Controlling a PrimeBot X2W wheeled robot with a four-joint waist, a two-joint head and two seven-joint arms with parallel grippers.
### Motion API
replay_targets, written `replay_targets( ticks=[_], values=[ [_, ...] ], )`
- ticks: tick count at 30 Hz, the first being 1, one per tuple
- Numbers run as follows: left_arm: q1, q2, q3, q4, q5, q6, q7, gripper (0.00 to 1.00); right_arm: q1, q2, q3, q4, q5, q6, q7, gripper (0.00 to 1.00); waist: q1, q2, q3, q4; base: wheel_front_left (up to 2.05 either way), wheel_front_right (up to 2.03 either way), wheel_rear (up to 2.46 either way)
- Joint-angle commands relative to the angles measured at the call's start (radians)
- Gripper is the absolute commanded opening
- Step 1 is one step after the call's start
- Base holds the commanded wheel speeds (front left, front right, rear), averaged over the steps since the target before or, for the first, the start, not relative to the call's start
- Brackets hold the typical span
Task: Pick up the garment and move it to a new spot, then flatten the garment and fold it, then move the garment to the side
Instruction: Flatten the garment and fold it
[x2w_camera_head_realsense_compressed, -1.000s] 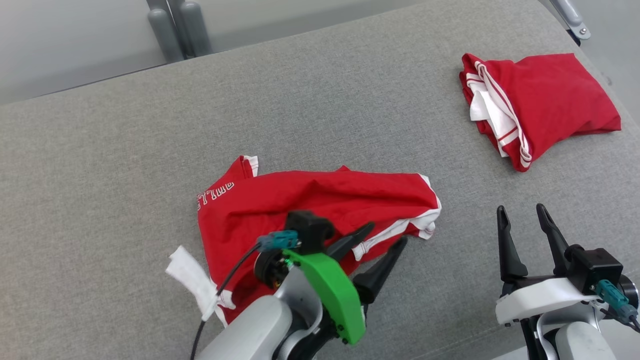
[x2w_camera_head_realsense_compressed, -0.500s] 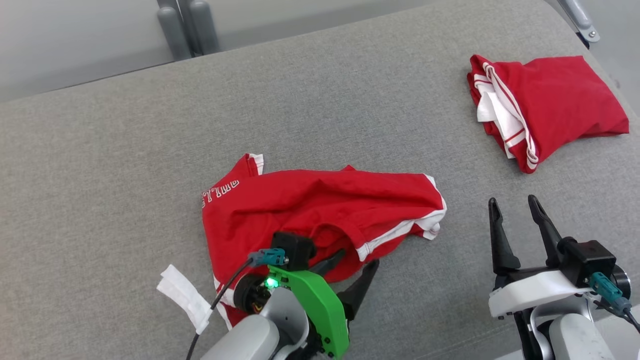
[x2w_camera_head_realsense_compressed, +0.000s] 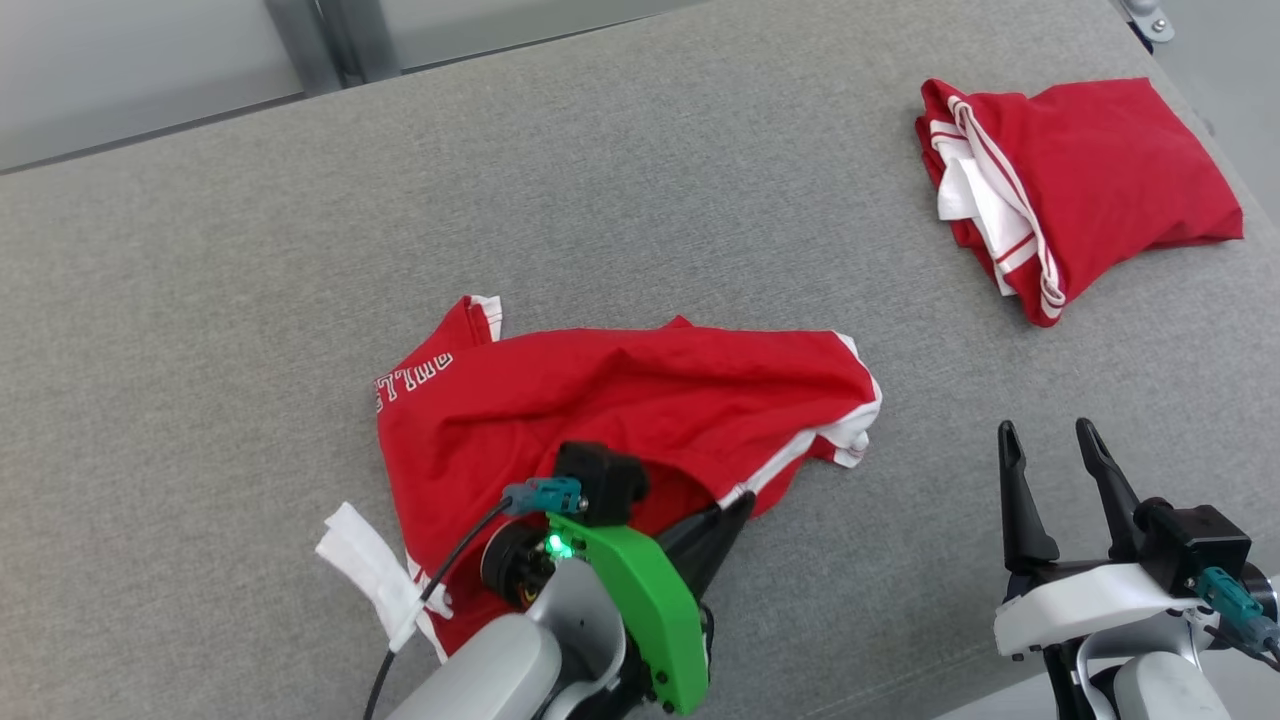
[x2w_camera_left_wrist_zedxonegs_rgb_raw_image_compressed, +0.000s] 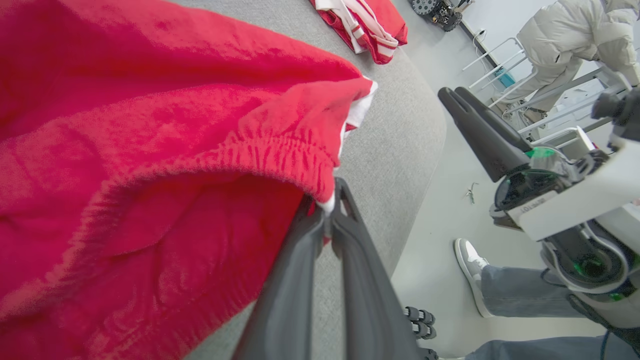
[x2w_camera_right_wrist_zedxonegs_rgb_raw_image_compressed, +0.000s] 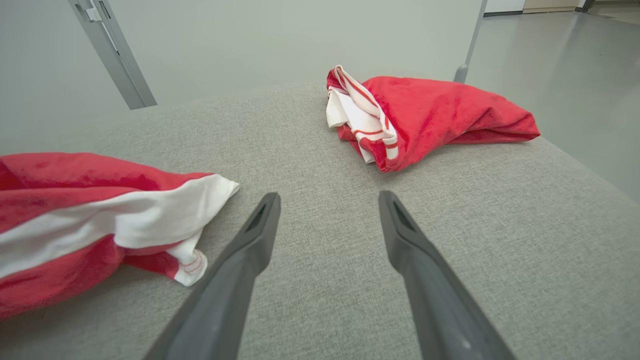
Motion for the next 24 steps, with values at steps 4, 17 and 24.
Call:
replay_targets(
  ticks=[4,17,24],
  values=[
    [0.123,0.121,0.01,-0.162,-0.035,0.028,0.053,0.0,0.018,-0.001,0.0,0.0,-0.012,-0.001,-0.003,1.0,0.0,0.0,-0.041,0.079,0.0,0.0,0.0],
    [0.357,0.269,0.088,-0.326,-0.08,0.136,0.0,1.0,0.024,-0.001,-0.007,0.0,-0.045,-0.001,-0.002,1.0,0.0,0.0,-0.067,0.174,0.0,0.0,0.0],
    [0.391,0.292,0.116,-0.31,-0.109,0.148,-0.01,1.0,0.018,-0.002,-0.001,0.003,-0.045,-0.001,-0.002,1.0,0.0,0.0,-0.07,0.167,0.0,0.0,0.0]
  ],
)
